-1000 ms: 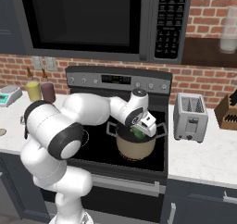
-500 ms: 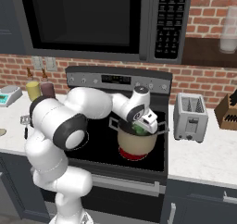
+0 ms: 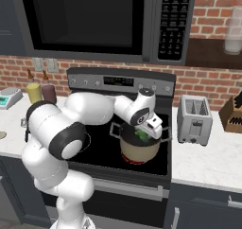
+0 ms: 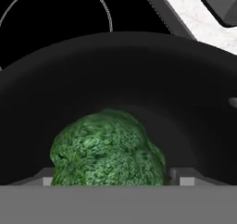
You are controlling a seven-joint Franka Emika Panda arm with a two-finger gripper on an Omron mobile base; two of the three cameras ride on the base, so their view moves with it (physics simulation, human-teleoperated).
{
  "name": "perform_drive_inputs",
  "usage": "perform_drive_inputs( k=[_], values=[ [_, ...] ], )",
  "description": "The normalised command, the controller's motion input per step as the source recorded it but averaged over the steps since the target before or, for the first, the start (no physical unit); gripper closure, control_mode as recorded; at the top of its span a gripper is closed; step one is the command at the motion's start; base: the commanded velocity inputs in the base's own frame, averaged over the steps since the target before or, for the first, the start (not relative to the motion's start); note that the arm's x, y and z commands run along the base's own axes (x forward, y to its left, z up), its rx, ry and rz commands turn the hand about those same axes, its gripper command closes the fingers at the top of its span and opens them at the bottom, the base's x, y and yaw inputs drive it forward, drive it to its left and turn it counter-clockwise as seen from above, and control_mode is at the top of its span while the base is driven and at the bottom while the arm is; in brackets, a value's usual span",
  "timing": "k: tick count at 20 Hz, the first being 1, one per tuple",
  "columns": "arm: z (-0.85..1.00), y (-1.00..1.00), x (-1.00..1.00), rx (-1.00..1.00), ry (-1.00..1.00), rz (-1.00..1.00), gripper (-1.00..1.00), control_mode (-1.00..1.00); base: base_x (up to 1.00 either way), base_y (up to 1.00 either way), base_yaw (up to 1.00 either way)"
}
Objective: Put the garlic and broccoli in the pot. Retrieve the spatula and lightly stir the vegetables in the pot.
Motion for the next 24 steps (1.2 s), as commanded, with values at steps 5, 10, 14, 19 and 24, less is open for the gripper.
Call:
perform_drive_inputs(
  k=[5, 10, 14, 19, 24],
  values=[
    [0.00, 0.01, -0.57, 0.00, 0.00, 0.00, -1.00, -1.00, 0.00, 0.00, 0.00],
    [0.00, 0.40, -0.09, 0.00, -0.02, 0.00, -1.00, -1.00, 0.00, 0.00, 0.00],
    [0.14, 0.52, 0.00, 0.00, -0.14, 0.00, -1.00, -1.00, 0.00, 0.00, 0.00],
    [0.38, 0.88, 0.00, 0.00, -0.09, 0.06, -1.00, -1.00, 0.00, 0.00, 0.00],
    [0.42, 0.59, 0.00, -0.01, -0.05, 0.06, -1.00, -1.00, 0.00, 0.00, 0.00]
  ],
)
